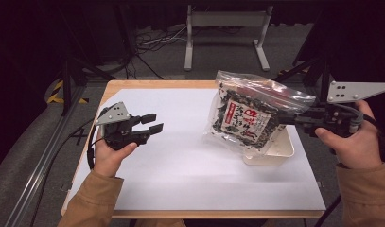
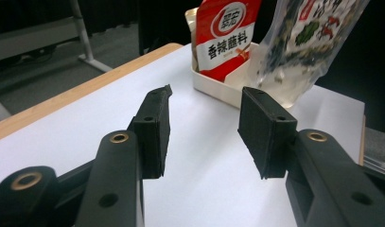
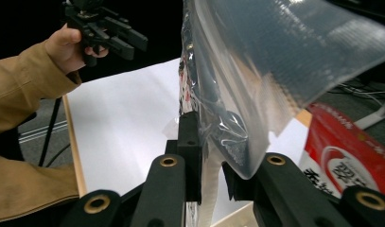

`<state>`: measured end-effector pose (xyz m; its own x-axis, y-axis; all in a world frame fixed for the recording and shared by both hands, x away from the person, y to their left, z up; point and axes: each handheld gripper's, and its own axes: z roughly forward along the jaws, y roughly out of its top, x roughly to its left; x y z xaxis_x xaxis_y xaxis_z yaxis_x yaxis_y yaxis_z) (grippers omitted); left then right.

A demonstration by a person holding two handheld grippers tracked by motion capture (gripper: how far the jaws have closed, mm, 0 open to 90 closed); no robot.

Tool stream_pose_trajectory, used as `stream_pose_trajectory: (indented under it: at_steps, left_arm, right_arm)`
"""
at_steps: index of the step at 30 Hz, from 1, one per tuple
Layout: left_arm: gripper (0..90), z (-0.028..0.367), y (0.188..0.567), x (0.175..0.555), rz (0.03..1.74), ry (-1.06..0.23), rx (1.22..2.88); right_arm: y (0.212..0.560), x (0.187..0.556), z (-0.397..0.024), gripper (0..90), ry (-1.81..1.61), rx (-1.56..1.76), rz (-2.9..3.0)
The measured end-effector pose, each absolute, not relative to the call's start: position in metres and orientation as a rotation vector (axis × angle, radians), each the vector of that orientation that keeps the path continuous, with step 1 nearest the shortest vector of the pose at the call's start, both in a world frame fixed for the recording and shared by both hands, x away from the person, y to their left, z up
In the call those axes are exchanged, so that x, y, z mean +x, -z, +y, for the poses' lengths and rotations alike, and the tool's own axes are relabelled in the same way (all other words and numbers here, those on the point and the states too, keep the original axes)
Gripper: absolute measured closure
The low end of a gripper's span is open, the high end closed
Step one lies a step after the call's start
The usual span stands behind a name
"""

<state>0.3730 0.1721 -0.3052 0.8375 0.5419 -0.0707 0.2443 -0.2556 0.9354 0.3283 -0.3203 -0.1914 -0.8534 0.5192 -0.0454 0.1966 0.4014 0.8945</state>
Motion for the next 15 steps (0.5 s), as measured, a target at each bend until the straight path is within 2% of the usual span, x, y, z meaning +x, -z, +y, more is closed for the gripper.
stream_pose_trajectory:
  at_steps: [15]
  left_arm:
    - [51.1,0.181,0.315,0.376,0.625,-0.305,1.862]
  right_arm:
    - [0.180,0.337,-0.340,78.2,-1.327,0.703,2.270]
